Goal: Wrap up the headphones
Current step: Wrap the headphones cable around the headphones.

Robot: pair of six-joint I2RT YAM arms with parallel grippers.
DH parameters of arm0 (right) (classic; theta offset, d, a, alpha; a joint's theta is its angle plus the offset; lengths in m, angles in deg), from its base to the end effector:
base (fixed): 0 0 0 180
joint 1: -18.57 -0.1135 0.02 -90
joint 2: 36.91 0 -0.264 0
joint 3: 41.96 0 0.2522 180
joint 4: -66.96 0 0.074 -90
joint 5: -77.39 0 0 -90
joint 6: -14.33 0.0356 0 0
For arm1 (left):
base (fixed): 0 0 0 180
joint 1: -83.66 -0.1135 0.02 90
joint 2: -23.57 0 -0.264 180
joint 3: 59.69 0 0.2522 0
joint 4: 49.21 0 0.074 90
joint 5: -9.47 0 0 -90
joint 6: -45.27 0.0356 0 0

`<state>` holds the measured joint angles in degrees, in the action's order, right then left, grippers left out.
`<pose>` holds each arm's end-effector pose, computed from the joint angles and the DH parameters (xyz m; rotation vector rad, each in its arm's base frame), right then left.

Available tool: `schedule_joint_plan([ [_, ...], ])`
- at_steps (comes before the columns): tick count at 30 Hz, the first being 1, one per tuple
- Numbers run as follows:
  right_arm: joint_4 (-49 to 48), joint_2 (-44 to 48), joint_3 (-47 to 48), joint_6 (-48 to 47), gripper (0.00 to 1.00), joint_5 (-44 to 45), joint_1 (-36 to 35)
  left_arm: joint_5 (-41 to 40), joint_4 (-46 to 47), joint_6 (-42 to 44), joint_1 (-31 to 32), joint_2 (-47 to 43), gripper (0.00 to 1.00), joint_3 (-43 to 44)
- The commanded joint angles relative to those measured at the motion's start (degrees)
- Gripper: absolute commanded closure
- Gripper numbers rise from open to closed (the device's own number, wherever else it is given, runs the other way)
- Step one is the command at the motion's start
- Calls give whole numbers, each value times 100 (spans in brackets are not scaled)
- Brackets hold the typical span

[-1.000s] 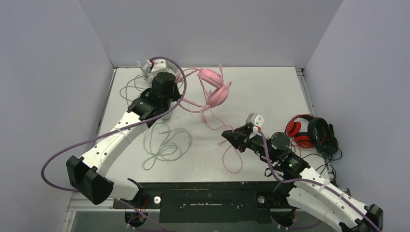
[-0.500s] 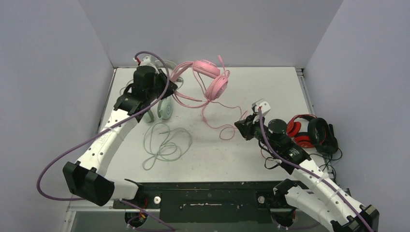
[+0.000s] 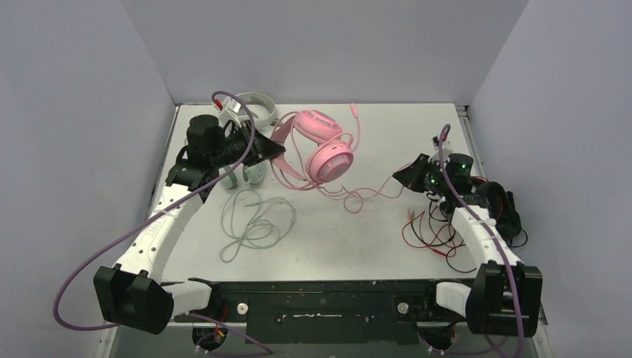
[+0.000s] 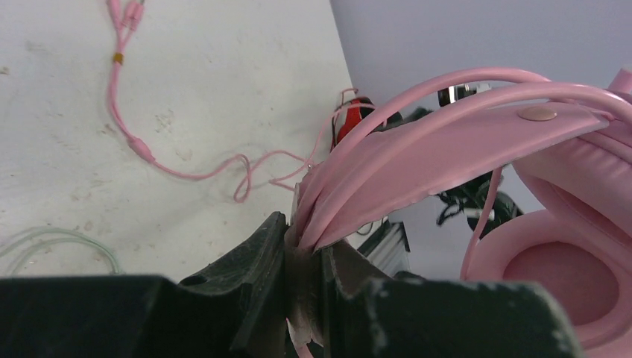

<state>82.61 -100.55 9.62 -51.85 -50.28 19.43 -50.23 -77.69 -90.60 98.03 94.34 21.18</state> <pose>0.2402 0.0182 0.2498 0.0250 2.0684 0.9209 0.2675 -0.0871 0.3740 -0.1666 2.0277 -1.1906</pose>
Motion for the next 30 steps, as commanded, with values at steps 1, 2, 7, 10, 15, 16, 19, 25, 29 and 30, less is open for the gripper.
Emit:
schedule_joint_plan([
  [1,-688,-683,863,624,100,-890,370,1268,1014,177,47,-412,100,-171],
  [2,-663,-791,1052,655,100,-839,371,1233,857,420,91,-440,100,-207],
  [7,-357,-1106,2084,790,100,-629,366,684,-309,2057,799,-389,100,-128],
  [10,13,-1261,2706,759,100,-600,330,166,-881,3056,1201,-283,100,-76],
  [15,714,-1413,3655,583,100,-520,221,-105,-1641,4160,1480,-35,100,187],
  [16,871,-1436,3793,528,100,-506,201,-137,-1821,4375,1553,10,100,254],
  [19,1130,-1463,4073,450,100,-478,197,-641,-2430,5079,1896,146,100,460],
  [25,1292,-1495,4431,422,100,-492,195,-1695,-3190,5915,2763,366,100,647],
  [29,1325,-1563,4475,377,100,-511,199,-1043,-2908,5995,2866,143,100,503],
  [30,1322,-1582,4483,391,100,-524,203,-1047,-2884,6027,2976,66,100,428],
])
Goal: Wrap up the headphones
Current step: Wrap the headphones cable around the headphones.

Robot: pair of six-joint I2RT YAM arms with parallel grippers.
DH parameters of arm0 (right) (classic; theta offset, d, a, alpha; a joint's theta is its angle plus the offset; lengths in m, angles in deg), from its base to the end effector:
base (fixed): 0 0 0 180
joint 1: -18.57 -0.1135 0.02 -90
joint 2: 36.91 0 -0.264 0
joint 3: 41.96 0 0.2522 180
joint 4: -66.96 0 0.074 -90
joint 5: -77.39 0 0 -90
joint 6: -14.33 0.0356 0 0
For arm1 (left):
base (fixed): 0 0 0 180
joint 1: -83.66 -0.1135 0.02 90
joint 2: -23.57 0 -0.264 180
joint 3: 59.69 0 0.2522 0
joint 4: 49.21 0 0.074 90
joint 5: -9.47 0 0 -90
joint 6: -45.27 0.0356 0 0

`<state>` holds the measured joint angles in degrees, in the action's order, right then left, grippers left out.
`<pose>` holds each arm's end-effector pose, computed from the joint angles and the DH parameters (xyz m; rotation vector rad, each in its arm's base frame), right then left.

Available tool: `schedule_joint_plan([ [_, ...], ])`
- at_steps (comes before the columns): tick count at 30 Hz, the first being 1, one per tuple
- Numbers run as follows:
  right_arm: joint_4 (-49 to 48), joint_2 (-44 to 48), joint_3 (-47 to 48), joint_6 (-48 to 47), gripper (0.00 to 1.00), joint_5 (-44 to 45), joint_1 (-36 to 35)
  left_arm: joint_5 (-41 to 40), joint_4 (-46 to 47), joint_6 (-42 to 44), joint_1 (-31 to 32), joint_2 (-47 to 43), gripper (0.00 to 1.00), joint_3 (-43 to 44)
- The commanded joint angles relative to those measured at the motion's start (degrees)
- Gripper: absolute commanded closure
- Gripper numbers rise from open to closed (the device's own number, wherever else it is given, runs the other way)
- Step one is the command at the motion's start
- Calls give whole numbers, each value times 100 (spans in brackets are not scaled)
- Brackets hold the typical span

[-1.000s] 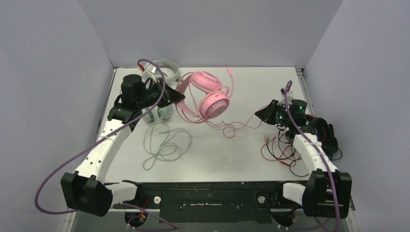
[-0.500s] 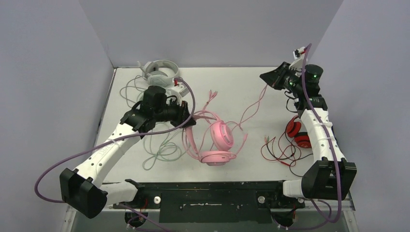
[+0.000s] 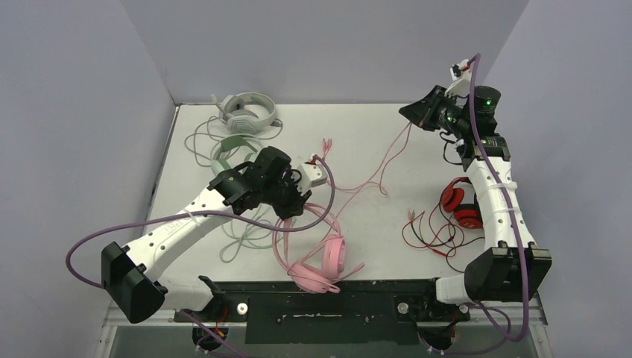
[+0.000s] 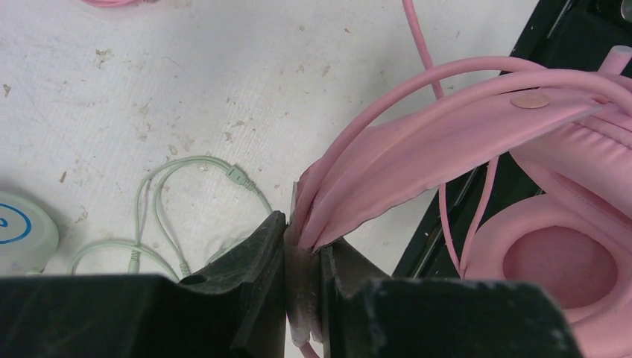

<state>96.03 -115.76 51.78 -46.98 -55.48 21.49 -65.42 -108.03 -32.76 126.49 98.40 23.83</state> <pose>0.3106 0.0084 0.4128 -0.0389 1.8623 0.9911 0.1915 -0.1901 0.3232 1.2485 2.1491 -0.5569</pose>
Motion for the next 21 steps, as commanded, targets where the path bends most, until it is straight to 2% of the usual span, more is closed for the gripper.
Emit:
schedule_joint_plan([
  [1,-34,-68,299,-69,100,-28,-2,304,131,272,256,-361,100,134],
  [7,-38,-76,648,74,100,-250,-5,-1539,-599,306,512,145,100,413],
  [13,-15,93,918,213,100,-545,-2,-3640,-767,-65,509,660,100,952],
  [19,-31,440,989,357,100,-924,-2,-6399,-686,-1302,415,1420,100,1922],
  [21,25,560,1037,379,100,-1052,-4,-6728,-834,-1770,209,1781,100,2409],
])
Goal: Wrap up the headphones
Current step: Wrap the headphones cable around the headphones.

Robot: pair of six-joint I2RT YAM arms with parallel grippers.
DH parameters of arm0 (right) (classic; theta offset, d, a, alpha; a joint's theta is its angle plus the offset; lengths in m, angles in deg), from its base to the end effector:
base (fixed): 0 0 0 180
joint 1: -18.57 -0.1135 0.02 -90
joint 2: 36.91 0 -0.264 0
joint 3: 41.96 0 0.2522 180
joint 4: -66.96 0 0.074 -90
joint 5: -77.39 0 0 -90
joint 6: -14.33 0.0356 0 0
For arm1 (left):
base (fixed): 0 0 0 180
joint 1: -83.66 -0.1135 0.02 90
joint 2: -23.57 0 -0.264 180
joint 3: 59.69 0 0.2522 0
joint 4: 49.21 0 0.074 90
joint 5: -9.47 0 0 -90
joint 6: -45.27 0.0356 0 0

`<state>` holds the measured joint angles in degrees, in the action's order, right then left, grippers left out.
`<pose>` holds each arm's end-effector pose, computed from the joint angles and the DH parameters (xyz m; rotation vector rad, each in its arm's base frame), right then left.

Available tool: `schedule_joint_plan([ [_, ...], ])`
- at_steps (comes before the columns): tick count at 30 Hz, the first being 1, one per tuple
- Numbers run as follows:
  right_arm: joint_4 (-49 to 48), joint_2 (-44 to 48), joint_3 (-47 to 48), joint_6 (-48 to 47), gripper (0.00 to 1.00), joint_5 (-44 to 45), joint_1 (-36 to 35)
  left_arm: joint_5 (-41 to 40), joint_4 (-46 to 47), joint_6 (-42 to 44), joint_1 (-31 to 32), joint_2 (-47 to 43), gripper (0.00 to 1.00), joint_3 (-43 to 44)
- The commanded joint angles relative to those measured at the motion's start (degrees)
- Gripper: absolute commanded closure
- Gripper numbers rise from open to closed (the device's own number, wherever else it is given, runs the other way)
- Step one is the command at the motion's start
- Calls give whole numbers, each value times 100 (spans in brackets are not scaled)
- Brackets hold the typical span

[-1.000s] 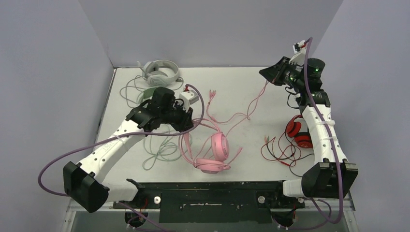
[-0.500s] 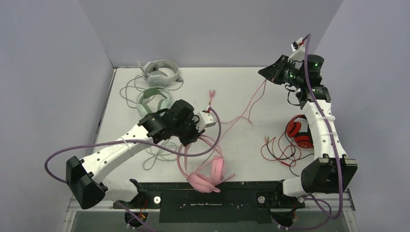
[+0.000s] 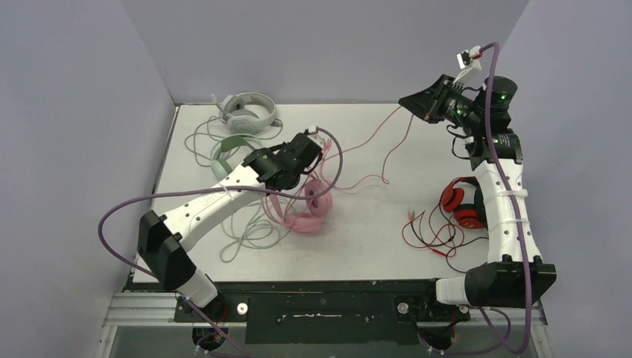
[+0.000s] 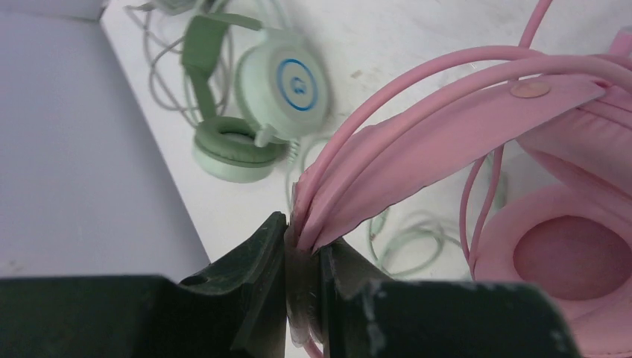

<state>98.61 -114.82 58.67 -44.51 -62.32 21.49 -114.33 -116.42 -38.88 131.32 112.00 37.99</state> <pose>0.2942 0.0122 0.4540 -0.1433 1.7929 1.1000 0.2279 -0.2207 0.3301 0.8884 2.2246 0.4328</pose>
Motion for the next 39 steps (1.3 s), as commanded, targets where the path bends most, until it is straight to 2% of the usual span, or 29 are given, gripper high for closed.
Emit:
schedule_joint_plan([
  [1,-200,527,358,140,100,-442,-10,-1850,-109,-1516,-432,605,100,1293],
  [5,-73,812,336,180,100,-664,-17,-1590,-239,-2252,-1003,1141,100,2168],
  [8,79,997,314,155,100,-756,-58,-1859,159,-2628,-1133,1309,100,2337],
  [10,138,1153,218,170,100,-793,-152,-1747,356,-3094,-1368,1421,100,2407],
  [12,127,1342,35,211,100,-853,-251,-1302,543,-3692,-1734,1485,100,2433],
  [16,151,1756,-491,247,100,-919,-541,142,1266,-4515,-2507,1440,100,2249],
  [20,433,2112,-1022,80,100,-932,-854,367,1633,-5081,-2893,1525,100,2411],
  [24,558,2425,-1503,-37,100,-1153,-1087,593,1786,-5524,-3083,1642,100,2604],
  [31,795,2717,-2324,-386,100,-1429,-1638,1591,2312,-6010,-3188,1706,100,2584],
  [35,824,2710,-2573,-498,100,-1177,-2152,1937,2452,-6196,-3195,1749,100,2612],
  [39,493,2445,-2788,-423,100,-662,-3043,2166,2704,-6366,-3092,1726,100,2452],
])
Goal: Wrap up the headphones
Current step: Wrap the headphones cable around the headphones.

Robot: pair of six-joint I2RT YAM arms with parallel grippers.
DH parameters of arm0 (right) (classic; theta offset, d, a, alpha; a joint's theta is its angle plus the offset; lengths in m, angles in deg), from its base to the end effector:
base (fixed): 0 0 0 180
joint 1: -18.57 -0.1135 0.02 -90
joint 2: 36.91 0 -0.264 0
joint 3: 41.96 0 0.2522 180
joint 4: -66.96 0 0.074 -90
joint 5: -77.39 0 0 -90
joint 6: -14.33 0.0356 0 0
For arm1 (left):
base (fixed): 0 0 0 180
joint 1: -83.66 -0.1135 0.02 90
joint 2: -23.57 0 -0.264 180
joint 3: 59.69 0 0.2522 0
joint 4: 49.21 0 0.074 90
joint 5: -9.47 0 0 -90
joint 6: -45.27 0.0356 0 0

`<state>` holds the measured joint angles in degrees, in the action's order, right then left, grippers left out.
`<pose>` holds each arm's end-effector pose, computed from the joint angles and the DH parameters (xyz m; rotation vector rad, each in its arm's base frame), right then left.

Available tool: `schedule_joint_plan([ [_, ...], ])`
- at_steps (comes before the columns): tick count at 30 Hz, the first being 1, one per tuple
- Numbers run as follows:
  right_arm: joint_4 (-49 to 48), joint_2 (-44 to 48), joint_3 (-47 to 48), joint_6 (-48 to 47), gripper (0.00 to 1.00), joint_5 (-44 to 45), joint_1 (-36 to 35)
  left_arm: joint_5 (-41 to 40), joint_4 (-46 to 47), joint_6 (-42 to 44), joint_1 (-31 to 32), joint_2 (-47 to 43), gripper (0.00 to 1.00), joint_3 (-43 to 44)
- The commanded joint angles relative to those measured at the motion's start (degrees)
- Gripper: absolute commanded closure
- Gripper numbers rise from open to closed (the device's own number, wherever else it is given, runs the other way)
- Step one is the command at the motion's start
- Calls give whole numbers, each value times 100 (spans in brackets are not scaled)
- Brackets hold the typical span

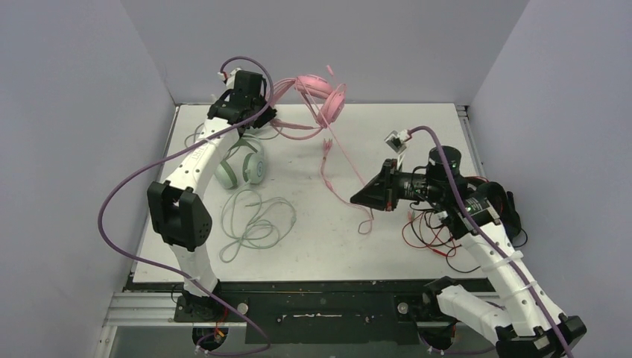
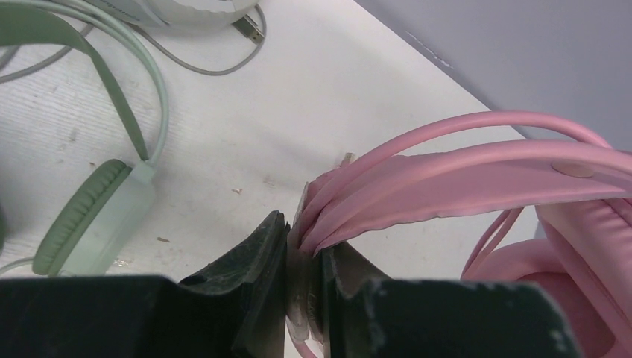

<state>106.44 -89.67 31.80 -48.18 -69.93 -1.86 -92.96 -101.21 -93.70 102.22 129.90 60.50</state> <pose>0.1621 0.0923 0.3845 -0.6229 1.9222 1.4890 0.4050 -0.1279 0.3601 -0.7037 2.1358 -0.4035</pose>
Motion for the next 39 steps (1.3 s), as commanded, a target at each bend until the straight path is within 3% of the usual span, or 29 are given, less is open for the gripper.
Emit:
schedule_joint_plan([
  [1,-400,-193,-125,-40,100,301,-1022,37,1232,-927,-129,-74,100,123],
  [7,-476,-1233,163,-331,100,1394,-2857,179,1390,-1114,-74,-74,100,-95],
  [10,-310,-1557,85,-458,100,1726,-3165,377,1358,-1079,-167,-51,100,28],
  [14,-491,-1408,-451,-448,100,2025,-2915,759,1285,-815,-308,-142,100,181],
  [19,-1236,-1157,-1095,-400,100,1534,-1890,1641,1359,-455,-358,-500,100,-45],
  [25,-2487,-1272,-1721,-409,100,1652,-1343,2883,1977,-475,-363,-1455,100,-1220],
  [31,-4574,-1256,-2577,-144,90,1249,-802,3710,2034,-215,-355,-2443,100,-2126],
  [39,-5593,-1799,-2650,-20,86,940,-714,5276,1969,429,-336,-3333,100,-3025],
])
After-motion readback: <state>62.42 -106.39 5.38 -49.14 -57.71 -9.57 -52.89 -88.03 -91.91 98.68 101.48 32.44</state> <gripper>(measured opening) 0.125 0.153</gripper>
